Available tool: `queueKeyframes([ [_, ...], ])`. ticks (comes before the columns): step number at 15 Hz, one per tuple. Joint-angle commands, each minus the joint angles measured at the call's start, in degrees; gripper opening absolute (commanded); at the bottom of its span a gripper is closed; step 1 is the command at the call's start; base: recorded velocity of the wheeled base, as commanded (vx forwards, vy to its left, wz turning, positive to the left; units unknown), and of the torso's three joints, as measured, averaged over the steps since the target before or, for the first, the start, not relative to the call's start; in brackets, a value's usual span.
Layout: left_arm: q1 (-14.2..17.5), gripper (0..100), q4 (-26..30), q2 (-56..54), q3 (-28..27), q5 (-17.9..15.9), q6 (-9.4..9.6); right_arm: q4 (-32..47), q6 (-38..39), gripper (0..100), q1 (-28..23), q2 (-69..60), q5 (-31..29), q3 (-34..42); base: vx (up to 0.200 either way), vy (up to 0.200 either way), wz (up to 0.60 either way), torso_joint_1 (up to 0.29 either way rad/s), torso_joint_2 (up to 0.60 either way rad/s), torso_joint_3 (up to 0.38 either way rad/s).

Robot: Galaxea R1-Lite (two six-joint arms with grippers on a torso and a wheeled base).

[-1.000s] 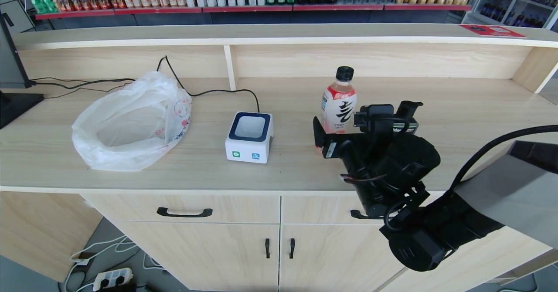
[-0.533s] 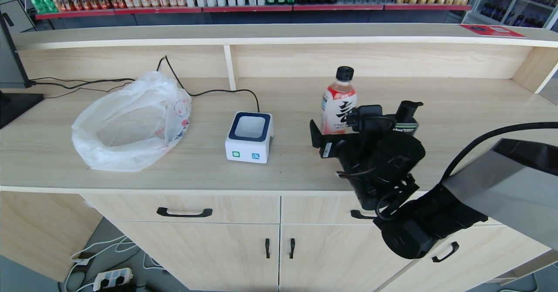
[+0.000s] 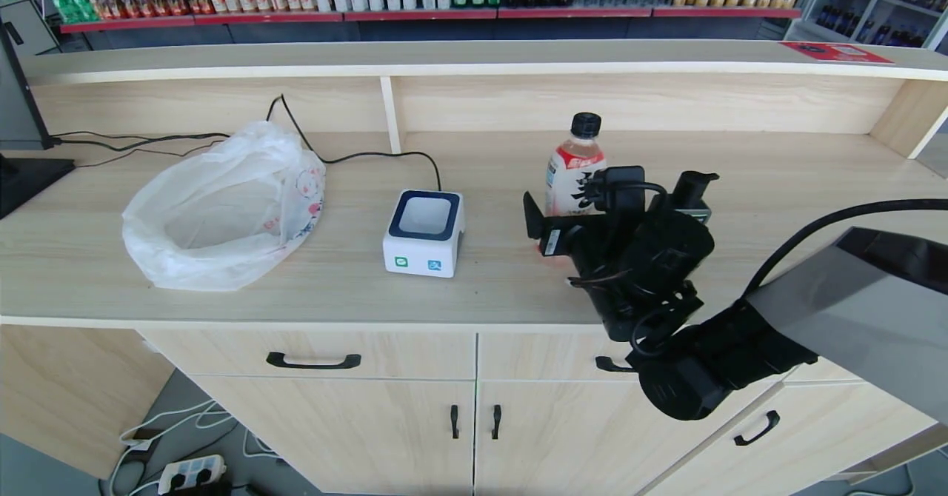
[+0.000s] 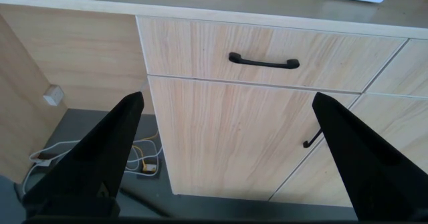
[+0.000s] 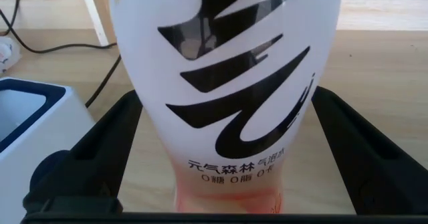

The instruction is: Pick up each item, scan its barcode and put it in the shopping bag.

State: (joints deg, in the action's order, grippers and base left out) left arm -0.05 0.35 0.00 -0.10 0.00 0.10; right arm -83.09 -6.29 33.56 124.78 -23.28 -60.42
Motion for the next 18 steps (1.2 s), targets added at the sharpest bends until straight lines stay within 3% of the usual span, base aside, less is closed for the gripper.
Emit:
queueKeyframes([
  [1, 0.0, 100, 0.0, 0.0, 0.0, 0.0, -0.01, 0.4, 0.8, 100, -0.3, -0.1, 0.2, -0.3, 0.000, 0.000, 0.00, 0.000, 0.00, 0.000],
  [9, 0.0, 100, 0.0, 0.0, 0.0, 0.0, -0.01, 0.8, 1.5, 100, -1.7, 0.1, 0.8, -0.4, 0.000, 0.000, 0.00, 0.000, 0.00, 0.000],
  [10, 0.0, 100, 0.0, 0.0, 0.0, 0.0, -0.01, 0.8, 1.5, 0, -1.7, 0.4, 0.8, -0.5, 0.000, 0.000, 0.00, 0.000, 0.00, 0.000],
  [18, 0.0, 100, 0.0, 0.0, 0.0, 0.0, -0.01, 0.6, 1.3, 0, -1.7, 0.4, 0.7, -2.1, 0.000, 0.000, 0.00, 0.000, 0.00, 0.000],
])
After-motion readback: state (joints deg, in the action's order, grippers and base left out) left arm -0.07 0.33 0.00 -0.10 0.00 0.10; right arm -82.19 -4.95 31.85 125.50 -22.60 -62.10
